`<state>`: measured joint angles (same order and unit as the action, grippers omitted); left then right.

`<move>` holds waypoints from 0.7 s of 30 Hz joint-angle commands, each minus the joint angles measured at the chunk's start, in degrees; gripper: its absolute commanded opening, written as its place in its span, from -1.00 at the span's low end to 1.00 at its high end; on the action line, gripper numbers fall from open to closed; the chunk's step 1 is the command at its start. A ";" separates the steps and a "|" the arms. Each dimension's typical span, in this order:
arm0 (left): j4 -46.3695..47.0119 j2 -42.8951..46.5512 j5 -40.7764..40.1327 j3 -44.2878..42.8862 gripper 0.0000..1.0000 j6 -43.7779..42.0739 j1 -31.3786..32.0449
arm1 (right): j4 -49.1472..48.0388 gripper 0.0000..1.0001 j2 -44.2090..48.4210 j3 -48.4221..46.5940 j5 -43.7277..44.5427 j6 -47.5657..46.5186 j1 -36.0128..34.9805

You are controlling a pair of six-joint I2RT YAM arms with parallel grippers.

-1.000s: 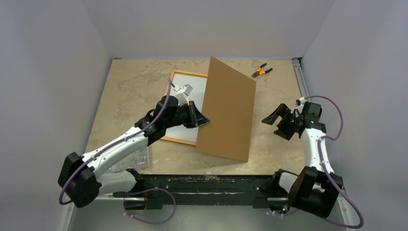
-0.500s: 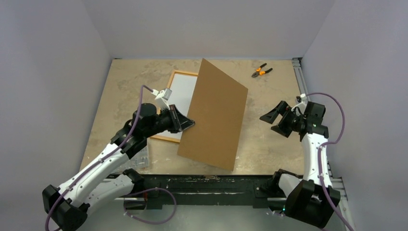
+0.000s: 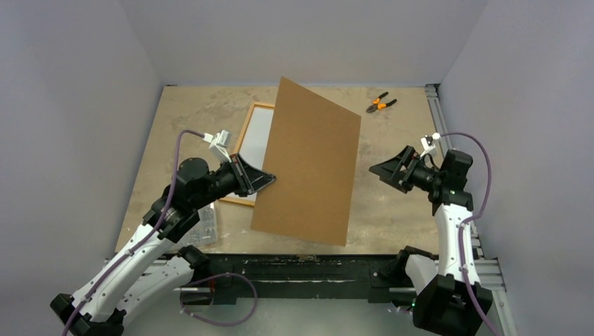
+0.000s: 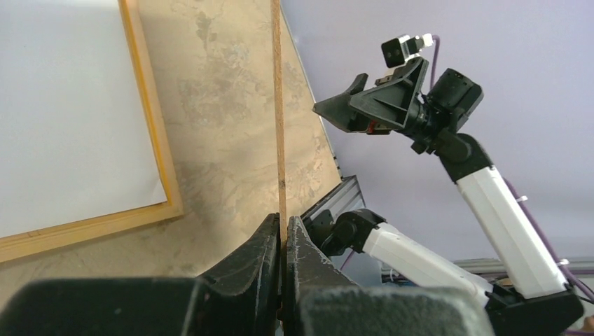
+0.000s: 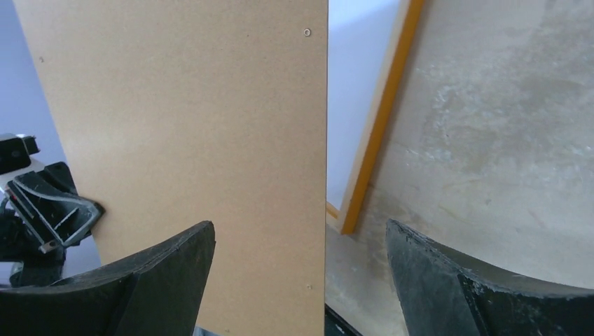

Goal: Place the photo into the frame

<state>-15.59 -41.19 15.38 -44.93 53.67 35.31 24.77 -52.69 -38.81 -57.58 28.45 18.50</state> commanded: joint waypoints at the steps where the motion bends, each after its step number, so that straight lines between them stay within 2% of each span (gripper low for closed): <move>1: 7.03 3.78 1.76 -4.79 -1.00 3.35 -0.32 | -14.63 0.82 2.70 2.46 -5.95 9.09 -2.42; 5: 7.42 5.00 2.00 -5.38 -1.00 4.21 -0.32 | -25.82 0.83 3.90 5.59 -5.00 17.78 -7.30; 11: 8.50 6.50 2.69 -5.71 -1.00 5.41 -0.33 | -34.61 0.82 2.64 6.99 -2.72 24.44 -13.27; 21: 10.35 7.25 1.87 -3.69 -1.00 6.60 -0.30 | -59.48 0.74 2.17 9.45 -3.65 41.03 -18.06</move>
<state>-14.39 -35.48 16.93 -47.18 58.06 35.29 -20.38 -50.68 -29.69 -60.62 61.43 0.97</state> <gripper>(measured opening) 0.041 0.885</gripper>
